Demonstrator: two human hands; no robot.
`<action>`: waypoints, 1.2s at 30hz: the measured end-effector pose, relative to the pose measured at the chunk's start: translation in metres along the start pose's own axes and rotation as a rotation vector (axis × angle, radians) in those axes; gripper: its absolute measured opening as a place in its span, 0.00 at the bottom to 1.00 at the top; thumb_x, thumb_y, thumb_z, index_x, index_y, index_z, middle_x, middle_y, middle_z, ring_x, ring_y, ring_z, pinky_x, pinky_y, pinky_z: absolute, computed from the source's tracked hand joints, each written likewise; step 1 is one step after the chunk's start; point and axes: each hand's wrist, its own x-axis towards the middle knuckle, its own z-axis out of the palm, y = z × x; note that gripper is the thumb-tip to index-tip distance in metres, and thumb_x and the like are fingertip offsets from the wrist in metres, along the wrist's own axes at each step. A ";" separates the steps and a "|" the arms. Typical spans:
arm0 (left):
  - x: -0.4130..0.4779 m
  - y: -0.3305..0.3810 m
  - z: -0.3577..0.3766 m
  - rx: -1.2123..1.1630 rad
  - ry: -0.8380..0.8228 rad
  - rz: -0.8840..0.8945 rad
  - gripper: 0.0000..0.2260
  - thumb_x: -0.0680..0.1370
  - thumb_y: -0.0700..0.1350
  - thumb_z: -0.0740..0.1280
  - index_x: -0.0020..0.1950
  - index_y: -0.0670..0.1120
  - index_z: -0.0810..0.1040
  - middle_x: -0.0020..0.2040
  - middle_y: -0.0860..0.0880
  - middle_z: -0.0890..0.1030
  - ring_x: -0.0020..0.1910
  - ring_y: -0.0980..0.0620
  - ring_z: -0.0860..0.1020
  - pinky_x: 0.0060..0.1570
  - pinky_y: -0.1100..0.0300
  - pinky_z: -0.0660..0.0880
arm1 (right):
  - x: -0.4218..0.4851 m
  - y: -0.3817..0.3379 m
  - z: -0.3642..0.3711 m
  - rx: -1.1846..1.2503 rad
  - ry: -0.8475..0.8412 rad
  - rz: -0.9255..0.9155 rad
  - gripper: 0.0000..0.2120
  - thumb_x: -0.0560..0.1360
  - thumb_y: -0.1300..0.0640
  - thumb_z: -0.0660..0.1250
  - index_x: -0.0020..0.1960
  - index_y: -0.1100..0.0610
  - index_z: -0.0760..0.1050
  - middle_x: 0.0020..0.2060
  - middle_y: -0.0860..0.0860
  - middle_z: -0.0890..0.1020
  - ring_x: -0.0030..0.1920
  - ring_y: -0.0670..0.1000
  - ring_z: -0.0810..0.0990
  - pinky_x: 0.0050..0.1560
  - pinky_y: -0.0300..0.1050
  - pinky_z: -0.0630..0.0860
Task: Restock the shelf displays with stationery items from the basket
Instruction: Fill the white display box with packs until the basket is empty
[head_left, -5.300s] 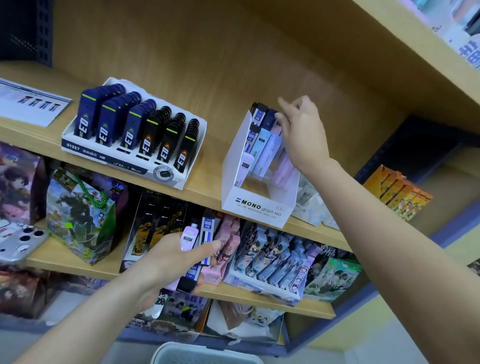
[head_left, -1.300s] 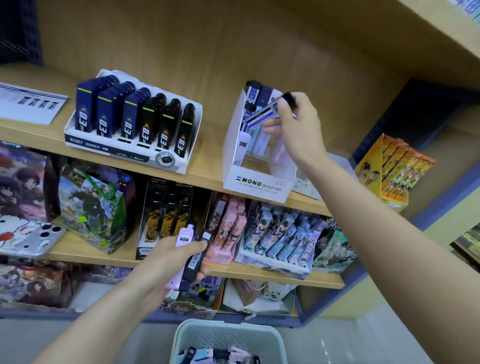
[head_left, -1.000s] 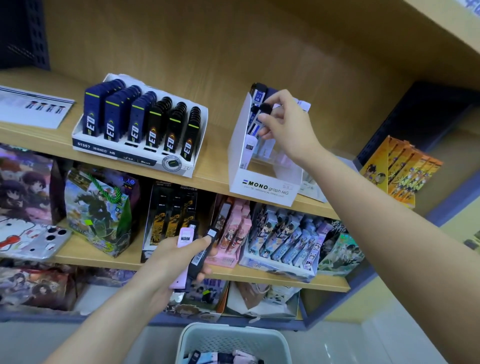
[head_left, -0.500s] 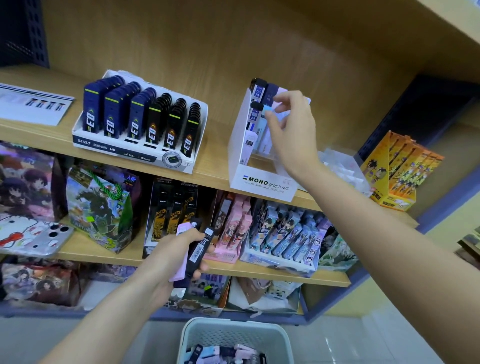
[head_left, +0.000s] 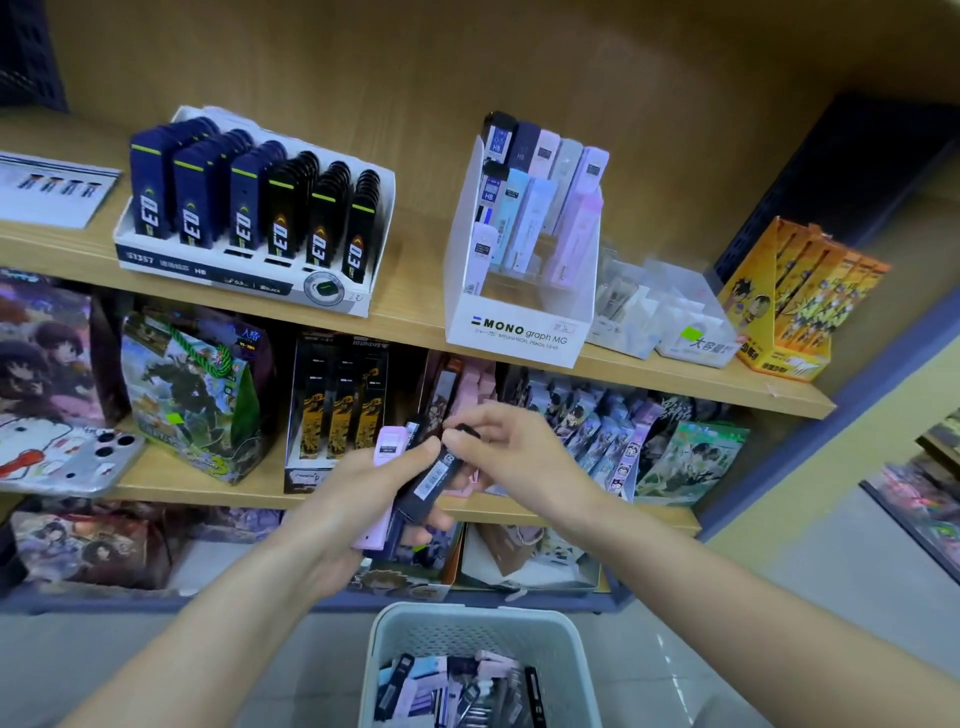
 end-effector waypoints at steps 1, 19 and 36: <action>0.001 0.000 0.000 -0.001 0.000 -0.010 0.13 0.78 0.51 0.65 0.51 0.43 0.80 0.42 0.45 0.86 0.25 0.53 0.78 0.22 0.65 0.72 | 0.000 -0.003 -0.003 0.074 0.037 -0.011 0.06 0.77 0.60 0.66 0.53 0.58 0.76 0.42 0.55 0.80 0.30 0.45 0.78 0.35 0.37 0.77; 0.007 -0.003 -0.007 0.194 0.129 0.257 0.04 0.77 0.42 0.67 0.50 0.44 0.77 0.20 0.50 0.66 0.18 0.55 0.62 0.19 0.66 0.60 | -0.018 0.007 -0.025 0.089 0.009 -0.006 0.11 0.78 0.63 0.64 0.59 0.62 0.74 0.44 0.57 0.82 0.34 0.44 0.79 0.38 0.36 0.78; 0.005 0.003 -0.007 0.054 0.084 0.009 0.12 0.81 0.43 0.59 0.41 0.38 0.72 0.30 0.42 0.72 0.20 0.51 0.66 0.22 0.62 0.64 | 0.058 -0.077 -0.092 -0.264 0.543 -0.465 0.05 0.74 0.64 0.68 0.47 0.57 0.74 0.36 0.52 0.81 0.32 0.45 0.80 0.42 0.41 0.80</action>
